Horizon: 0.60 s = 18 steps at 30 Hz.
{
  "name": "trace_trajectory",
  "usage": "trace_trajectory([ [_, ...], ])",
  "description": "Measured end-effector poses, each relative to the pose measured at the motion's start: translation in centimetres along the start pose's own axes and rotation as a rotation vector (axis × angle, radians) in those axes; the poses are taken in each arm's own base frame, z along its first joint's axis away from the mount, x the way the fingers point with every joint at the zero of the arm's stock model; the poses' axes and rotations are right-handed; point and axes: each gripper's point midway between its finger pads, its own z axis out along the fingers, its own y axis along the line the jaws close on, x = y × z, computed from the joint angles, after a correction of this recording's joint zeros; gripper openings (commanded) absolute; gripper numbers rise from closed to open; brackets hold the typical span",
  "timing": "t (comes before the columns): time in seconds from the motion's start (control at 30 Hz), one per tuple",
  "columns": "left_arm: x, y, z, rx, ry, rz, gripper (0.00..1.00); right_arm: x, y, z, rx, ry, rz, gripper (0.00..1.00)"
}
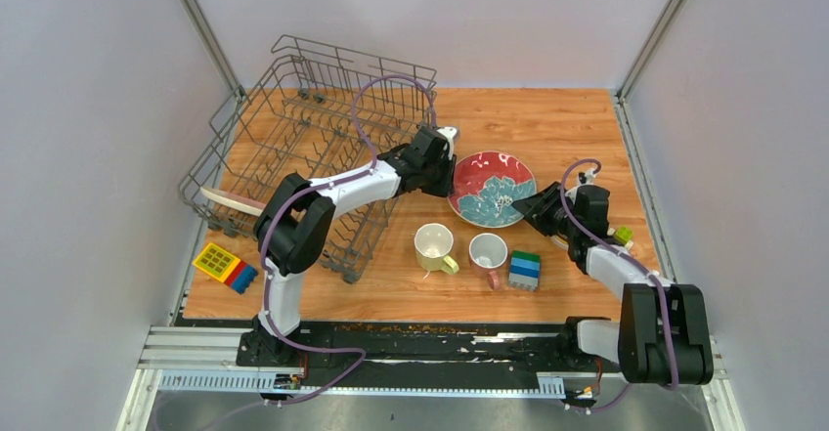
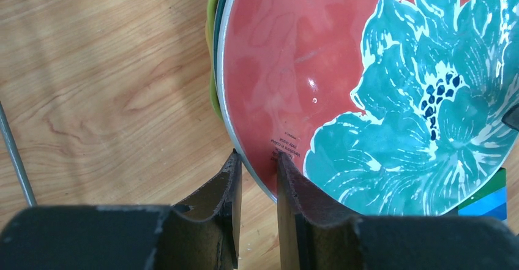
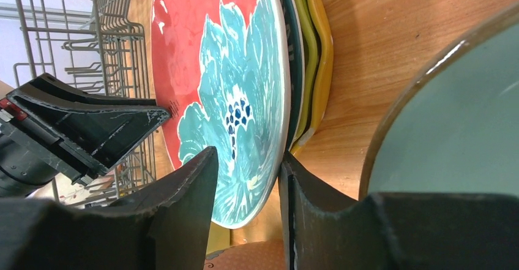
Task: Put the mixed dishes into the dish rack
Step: Pick up the plate at the center of the board.
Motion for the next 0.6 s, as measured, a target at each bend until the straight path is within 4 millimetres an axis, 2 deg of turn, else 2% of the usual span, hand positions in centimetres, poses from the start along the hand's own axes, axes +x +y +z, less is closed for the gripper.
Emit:
trace_trajectory([
  [0.27, -0.13, 0.09, -0.02, 0.0, -0.004, 0.007, 0.24, -0.06, -0.38, 0.39, 0.015, -0.014, 0.0, 0.28],
  [0.4, -0.14, 0.08, -0.02, 0.0, -0.004, 0.007, 0.24, -0.17, -0.42, 0.52, 0.012, -0.027, 0.014, 0.19],
  [0.6, -0.15, 0.12, -0.02, 0.0, -0.004, 0.009, 0.32, -0.37, -0.43, 0.58, 0.013, -0.043, 0.039, 0.06],
])
